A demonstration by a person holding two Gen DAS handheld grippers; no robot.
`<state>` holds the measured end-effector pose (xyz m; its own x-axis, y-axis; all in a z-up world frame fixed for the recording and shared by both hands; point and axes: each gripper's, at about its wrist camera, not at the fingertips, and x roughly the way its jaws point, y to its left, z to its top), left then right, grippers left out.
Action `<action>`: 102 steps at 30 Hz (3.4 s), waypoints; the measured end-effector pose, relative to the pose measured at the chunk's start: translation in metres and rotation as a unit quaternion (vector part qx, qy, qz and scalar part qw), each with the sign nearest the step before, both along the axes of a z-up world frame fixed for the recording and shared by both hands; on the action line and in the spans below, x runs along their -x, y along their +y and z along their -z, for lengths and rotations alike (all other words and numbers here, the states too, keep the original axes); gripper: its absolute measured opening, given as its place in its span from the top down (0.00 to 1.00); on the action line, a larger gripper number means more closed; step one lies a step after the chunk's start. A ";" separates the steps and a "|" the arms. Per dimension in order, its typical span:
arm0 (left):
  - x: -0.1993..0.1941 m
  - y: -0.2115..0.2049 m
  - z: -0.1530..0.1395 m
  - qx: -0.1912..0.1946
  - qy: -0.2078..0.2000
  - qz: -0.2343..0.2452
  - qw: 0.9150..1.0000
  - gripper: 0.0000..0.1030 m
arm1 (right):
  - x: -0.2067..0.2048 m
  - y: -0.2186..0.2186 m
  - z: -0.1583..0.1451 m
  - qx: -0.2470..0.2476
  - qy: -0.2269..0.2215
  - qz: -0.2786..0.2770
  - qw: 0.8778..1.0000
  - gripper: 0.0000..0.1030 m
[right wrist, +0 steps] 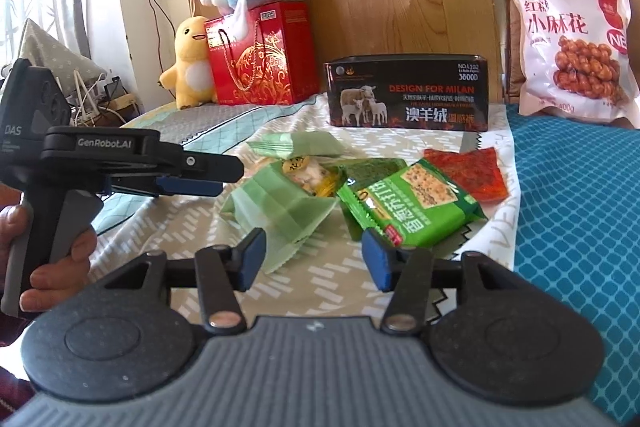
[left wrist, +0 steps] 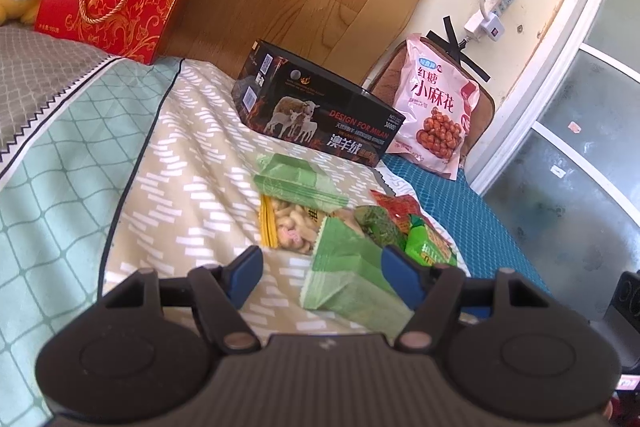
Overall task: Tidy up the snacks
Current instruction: 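Grasp the light green translucent packet with the left tool, then lift the green packet with the left tool into the black box and release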
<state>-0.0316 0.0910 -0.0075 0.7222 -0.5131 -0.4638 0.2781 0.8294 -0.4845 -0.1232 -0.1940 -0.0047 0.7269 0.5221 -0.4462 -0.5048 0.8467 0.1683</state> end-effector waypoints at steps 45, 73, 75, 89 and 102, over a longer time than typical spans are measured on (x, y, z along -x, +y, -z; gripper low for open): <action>-0.009 0.009 0.002 0.081 0.030 0.069 0.994 0.28 | -0.009 0.006 0.003 0.020 0.034 -0.013 0.999 0.40; -0.104 -0.044 -0.099 0.014 -0.025 0.137 0.990 0.43 | -0.081 0.042 -0.070 0.013 -0.056 -0.027 0.998 0.61; -0.137 -0.055 -0.112 -0.001 -0.036 0.129 0.991 0.42 | -0.115 0.042 -0.078 0.018 -0.070 -0.008 0.997 0.61; -0.207 -0.024 -0.074 0.006 0.015 0.026 1.000 0.21 | -0.216 -0.016 -0.064 0.009 -0.006 0.093 0.996 0.46; -0.134 0.022 -0.028 0.026 0.115 0.055 0.992 0.19 | -0.137 0.037 -0.038 -0.027 0.126 -0.089 0.988 0.29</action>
